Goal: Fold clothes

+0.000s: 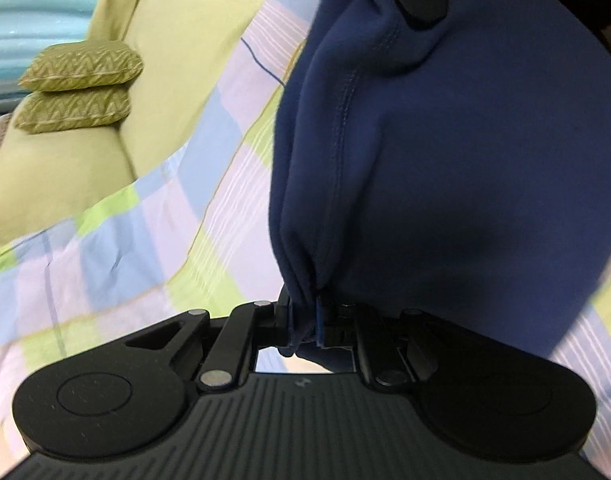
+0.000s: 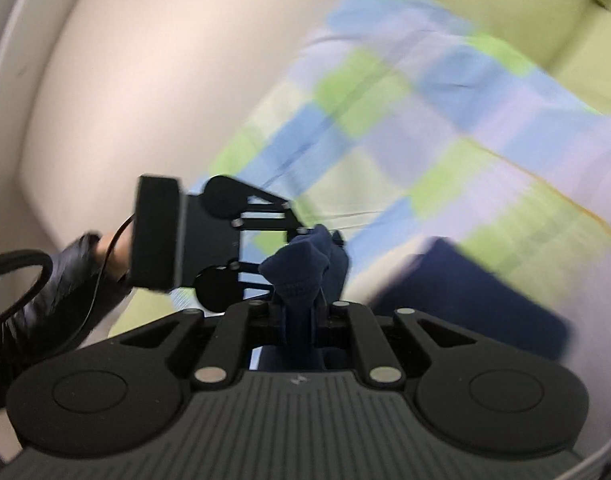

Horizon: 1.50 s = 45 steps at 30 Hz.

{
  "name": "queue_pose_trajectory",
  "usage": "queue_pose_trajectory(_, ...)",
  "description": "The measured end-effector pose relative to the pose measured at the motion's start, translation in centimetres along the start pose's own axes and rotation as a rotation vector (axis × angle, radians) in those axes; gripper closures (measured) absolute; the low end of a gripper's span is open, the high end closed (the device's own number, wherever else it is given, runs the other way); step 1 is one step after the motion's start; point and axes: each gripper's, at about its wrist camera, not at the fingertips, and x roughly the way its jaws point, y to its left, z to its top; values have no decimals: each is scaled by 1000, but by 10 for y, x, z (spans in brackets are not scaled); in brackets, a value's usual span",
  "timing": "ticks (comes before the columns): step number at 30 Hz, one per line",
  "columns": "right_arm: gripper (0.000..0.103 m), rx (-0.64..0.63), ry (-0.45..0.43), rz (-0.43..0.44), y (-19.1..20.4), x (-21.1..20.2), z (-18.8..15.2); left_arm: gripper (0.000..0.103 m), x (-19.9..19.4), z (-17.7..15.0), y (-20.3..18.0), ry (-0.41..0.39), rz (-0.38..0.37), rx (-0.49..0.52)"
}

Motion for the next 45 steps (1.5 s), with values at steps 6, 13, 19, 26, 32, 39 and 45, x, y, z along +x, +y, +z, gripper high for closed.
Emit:
queue_pose_trajectory(6, 95, 103, 1, -90, -43, -8, -9, 90, 40, 11, -2, -26, -55, 1)
queue_pose_trajectory(13, 90, 89, 49, -171, -63, -4, -14, 53, 53, -21, 22, -128, 5, -325)
queue_pose_trajectory(19, 82, -24, 22, -228, -57, -10, -11, 47, 58, -50, 31, -181, 6, -660)
queue_pose_trajectory(26, 66, -92, -21, -420, -46, -22, -2, 42, 12, -113, 16, -192, 89, -1028)
queue_pose_trajectory(32, 64, -192, -36, -458, -7, -44, -7, 33, -41, -163, -37, -161, 85, -1132)
queue_pose_trajectory(39, 48, -9, 3, -370, 4, -42, -44, 33, -56, -227, -60, -367, -84, -1584)
queue_pose_trajectory(45, 29, 96, -4, -359, -4, -28, -58, 28, -21, -219, -28, -485, -257, -1576)
